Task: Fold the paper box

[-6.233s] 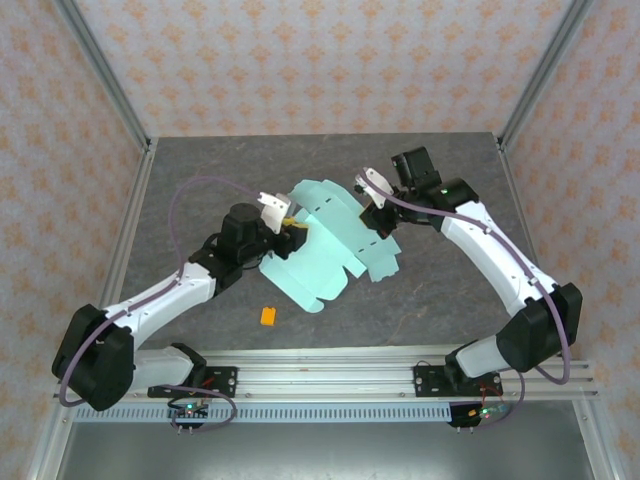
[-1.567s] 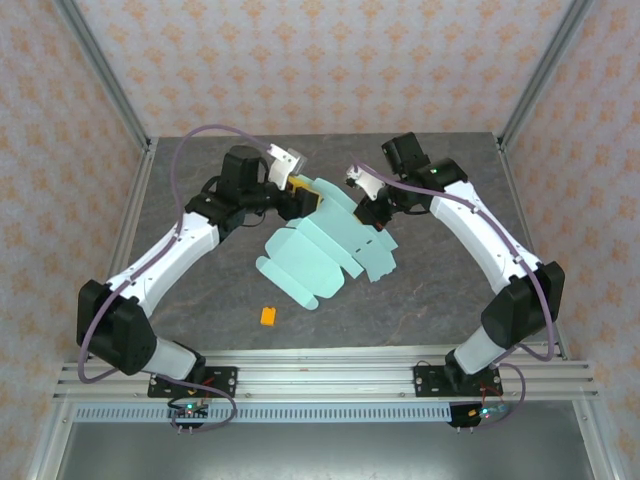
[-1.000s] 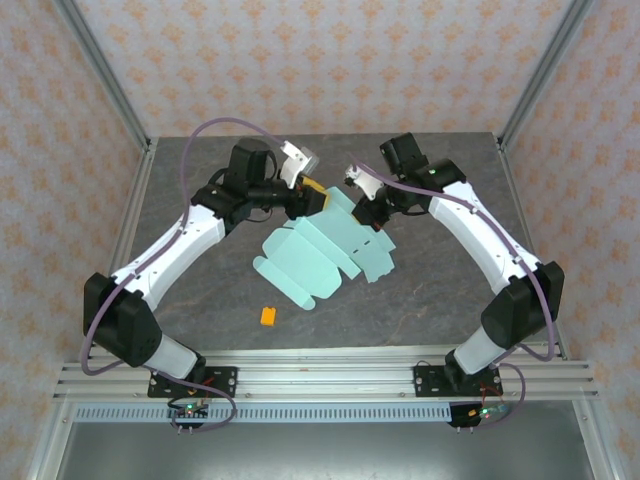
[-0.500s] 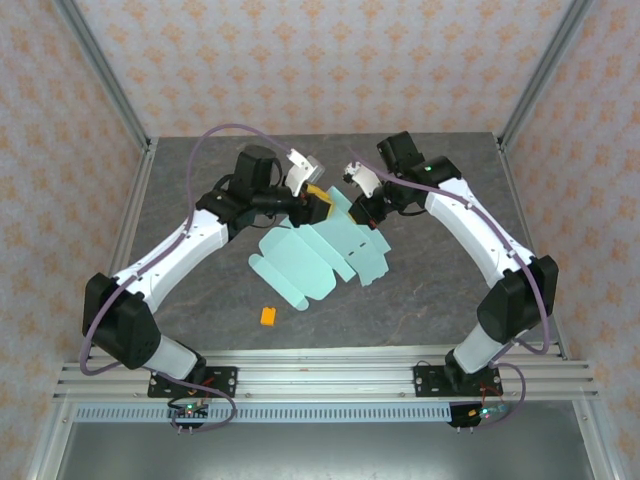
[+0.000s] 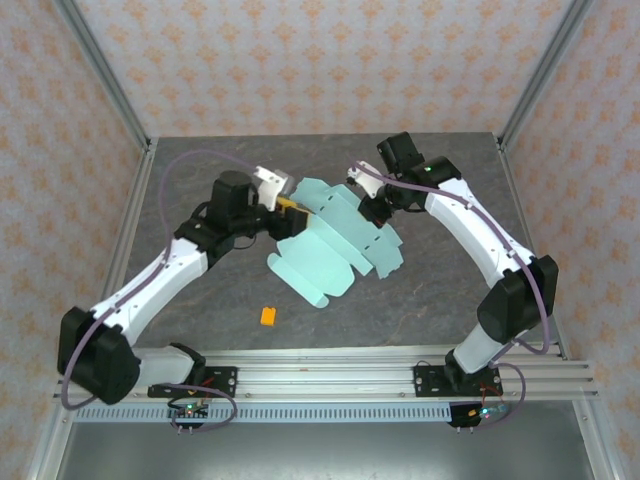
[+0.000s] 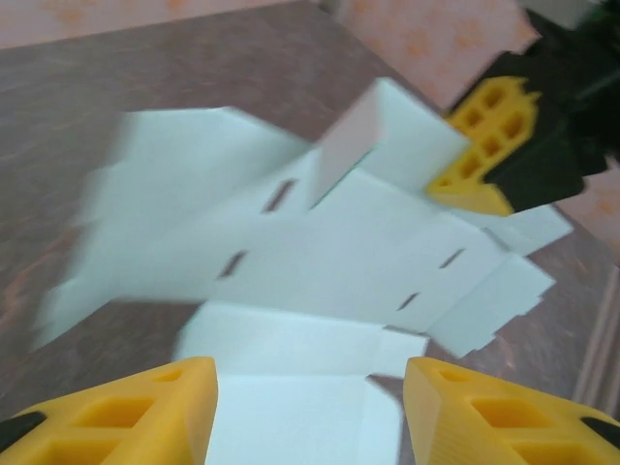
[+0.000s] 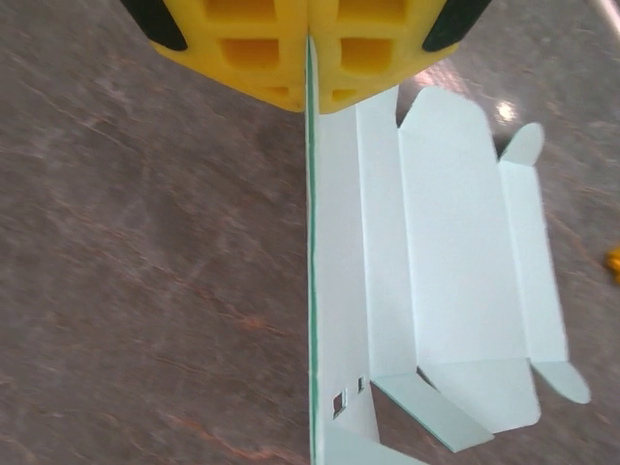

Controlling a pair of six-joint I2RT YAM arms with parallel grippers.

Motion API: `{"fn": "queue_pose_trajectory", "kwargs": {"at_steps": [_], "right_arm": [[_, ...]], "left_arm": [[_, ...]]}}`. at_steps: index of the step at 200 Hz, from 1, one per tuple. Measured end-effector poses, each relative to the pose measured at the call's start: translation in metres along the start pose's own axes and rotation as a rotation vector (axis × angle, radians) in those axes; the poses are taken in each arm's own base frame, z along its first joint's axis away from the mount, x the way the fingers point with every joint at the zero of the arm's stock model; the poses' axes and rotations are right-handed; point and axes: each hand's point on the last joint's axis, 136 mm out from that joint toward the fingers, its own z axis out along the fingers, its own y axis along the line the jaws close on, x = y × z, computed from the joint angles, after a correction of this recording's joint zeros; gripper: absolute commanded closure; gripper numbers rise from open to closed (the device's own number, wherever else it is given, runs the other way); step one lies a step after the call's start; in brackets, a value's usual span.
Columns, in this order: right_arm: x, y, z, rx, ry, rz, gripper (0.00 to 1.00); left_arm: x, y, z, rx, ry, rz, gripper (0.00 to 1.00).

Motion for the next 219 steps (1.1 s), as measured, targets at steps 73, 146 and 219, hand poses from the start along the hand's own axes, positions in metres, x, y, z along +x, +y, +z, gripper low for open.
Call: {"fn": "queue_pose_trajectory", "kwargs": {"at_steps": [73,146,219], "right_arm": [[0.034,-0.05,0.054,0.266,0.321,-0.224,1.0],[0.036,-0.06,0.097,0.492,0.323,-0.48,1.0],[0.014,-0.058,0.076,0.68,0.076,-0.659,1.0]], "left_arm": [[0.041,0.057,-0.012,-0.237,-0.006,-0.253,0.43],[0.066,0.079,0.002,-0.308,0.039,-0.326,0.43],[0.078,0.116,0.047,-0.326,0.095,-0.325,0.42]]}}
